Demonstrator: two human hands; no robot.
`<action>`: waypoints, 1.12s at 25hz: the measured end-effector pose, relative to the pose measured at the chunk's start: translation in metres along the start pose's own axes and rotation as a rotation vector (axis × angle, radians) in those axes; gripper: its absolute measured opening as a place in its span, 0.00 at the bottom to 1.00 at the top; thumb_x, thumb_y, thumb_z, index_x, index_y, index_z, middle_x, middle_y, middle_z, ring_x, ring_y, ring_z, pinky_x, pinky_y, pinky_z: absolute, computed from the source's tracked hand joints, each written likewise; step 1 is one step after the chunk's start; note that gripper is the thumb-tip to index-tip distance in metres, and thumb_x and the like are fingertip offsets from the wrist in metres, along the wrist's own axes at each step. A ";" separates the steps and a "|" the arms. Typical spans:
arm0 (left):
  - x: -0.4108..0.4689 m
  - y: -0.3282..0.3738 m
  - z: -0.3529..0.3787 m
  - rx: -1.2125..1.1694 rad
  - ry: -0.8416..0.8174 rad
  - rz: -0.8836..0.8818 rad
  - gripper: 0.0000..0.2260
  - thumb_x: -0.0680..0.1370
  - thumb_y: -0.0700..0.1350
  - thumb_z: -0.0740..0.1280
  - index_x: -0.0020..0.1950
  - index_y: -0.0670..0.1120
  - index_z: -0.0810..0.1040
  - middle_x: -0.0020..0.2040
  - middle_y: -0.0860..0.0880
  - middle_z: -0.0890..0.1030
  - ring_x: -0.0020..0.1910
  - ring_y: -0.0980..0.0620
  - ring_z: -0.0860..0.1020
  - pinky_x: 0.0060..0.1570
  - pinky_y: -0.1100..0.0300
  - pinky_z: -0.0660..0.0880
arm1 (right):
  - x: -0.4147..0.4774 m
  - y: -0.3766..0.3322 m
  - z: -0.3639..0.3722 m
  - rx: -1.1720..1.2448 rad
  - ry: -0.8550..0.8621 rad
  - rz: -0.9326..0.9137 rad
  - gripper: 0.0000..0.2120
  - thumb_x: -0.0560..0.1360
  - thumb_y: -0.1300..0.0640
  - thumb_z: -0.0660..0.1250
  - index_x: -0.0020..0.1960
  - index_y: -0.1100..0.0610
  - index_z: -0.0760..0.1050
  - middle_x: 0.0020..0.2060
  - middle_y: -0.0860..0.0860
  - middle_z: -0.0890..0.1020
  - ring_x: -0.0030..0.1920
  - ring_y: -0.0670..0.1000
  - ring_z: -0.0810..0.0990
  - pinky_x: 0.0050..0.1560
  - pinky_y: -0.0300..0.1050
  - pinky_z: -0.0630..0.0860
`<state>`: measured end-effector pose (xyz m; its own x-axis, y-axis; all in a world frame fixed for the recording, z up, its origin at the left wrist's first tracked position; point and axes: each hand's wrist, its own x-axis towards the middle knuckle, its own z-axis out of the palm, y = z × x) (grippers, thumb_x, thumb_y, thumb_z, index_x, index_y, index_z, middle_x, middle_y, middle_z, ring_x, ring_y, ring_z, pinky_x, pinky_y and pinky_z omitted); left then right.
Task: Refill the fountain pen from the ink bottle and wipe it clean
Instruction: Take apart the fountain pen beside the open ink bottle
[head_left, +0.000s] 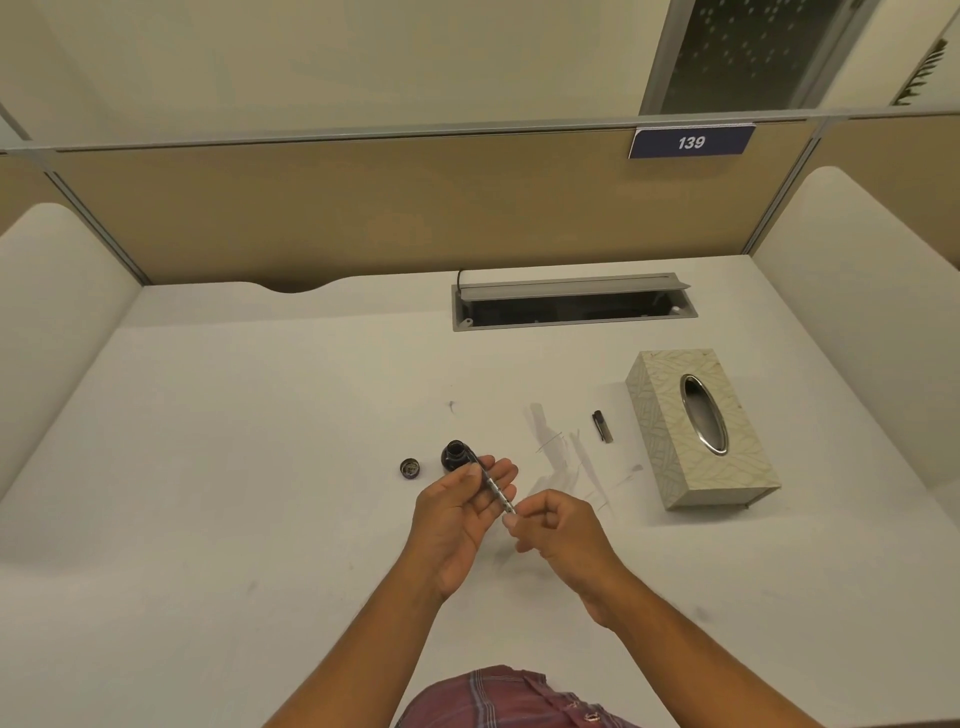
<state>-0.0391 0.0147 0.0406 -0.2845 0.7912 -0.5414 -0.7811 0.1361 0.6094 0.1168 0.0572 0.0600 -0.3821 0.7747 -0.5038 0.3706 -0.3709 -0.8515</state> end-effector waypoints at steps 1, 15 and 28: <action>0.001 0.001 0.000 -0.005 0.000 0.000 0.14 0.87 0.39 0.61 0.68 0.32 0.77 0.63 0.35 0.86 0.63 0.39 0.85 0.66 0.45 0.78 | 0.000 0.000 0.001 -0.016 -0.019 0.024 0.07 0.79 0.49 0.70 0.52 0.52 0.82 0.43 0.49 0.88 0.45 0.48 0.87 0.52 0.43 0.80; 0.012 0.021 -0.009 -0.084 0.055 0.115 0.11 0.87 0.38 0.61 0.64 0.33 0.79 0.63 0.32 0.85 0.62 0.37 0.86 0.60 0.46 0.84 | 0.007 0.014 -0.009 -0.119 0.003 -0.038 0.07 0.71 0.56 0.79 0.47 0.51 0.84 0.42 0.55 0.86 0.40 0.46 0.83 0.41 0.36 0.77; 0.009 0.002 -0.014 -0.022 0.072 0.010 0.12 0.87 0.39 0.62 0.64 0.34 0.80 0.61 0.34 0.86 0.61 0.38 0.86 0.64 0.43 0.80 | 0.070 0.043 -0.044 -0.487 0.475 -0.112 0.03 0.77 0.58 0.71 0.44 0.54 0.80 0.36 0.47 0.83 0.37 0.47 0.80 0.36 0.40 0.75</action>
<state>-0.0507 0.0139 0.0288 -0.3308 0.7475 -0.5761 -0.7899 0.1146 0.6024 0.1434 0.1179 -0.0057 -0.0688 0.9766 -0.2037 0.7312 -0.0896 -0.6763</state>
